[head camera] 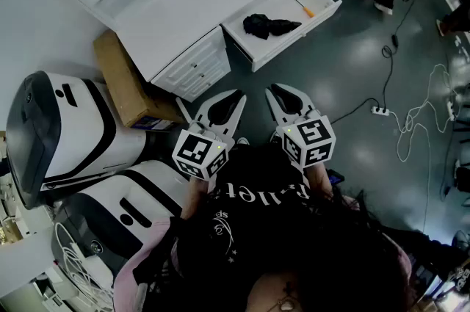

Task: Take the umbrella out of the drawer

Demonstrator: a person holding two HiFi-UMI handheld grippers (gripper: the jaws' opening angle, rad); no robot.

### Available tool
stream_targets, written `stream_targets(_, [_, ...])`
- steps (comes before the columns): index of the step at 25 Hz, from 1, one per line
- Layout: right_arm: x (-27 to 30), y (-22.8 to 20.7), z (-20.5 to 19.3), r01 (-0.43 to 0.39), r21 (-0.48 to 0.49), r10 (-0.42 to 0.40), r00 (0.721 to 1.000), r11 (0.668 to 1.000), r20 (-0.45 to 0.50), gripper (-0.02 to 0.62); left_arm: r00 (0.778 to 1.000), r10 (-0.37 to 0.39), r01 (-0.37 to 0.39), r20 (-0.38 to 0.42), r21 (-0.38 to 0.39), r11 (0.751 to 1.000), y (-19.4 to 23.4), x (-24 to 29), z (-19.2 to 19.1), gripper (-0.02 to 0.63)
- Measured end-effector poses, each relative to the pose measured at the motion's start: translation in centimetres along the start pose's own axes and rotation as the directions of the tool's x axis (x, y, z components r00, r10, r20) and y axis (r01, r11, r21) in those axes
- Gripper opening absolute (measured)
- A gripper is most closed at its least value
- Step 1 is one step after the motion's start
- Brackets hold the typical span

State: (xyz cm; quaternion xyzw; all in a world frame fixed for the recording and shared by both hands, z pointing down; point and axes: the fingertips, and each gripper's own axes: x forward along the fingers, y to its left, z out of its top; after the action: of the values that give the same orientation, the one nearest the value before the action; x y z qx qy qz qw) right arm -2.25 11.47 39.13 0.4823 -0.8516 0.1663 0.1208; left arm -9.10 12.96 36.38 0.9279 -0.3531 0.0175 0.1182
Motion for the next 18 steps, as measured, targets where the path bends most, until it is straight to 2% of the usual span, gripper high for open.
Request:
stream_targets(11, [2.7,3.5,-0.1,-0.028,0.006,0.028,1.000,1.000,0.004,0.072,0.999,0.020,-0.019,0.026,-0.006,1.000,2.7,-3.7,0.0,0.040])
stream_targets(18, [3.4,3.2,-0.4,-0.023,0.024,0.023,1.000,0.999,-0.010,0.072,0.999,0.032,-0.031,0.026,-0.027,0.999,4.0,-3.9,-0.5,0.040])
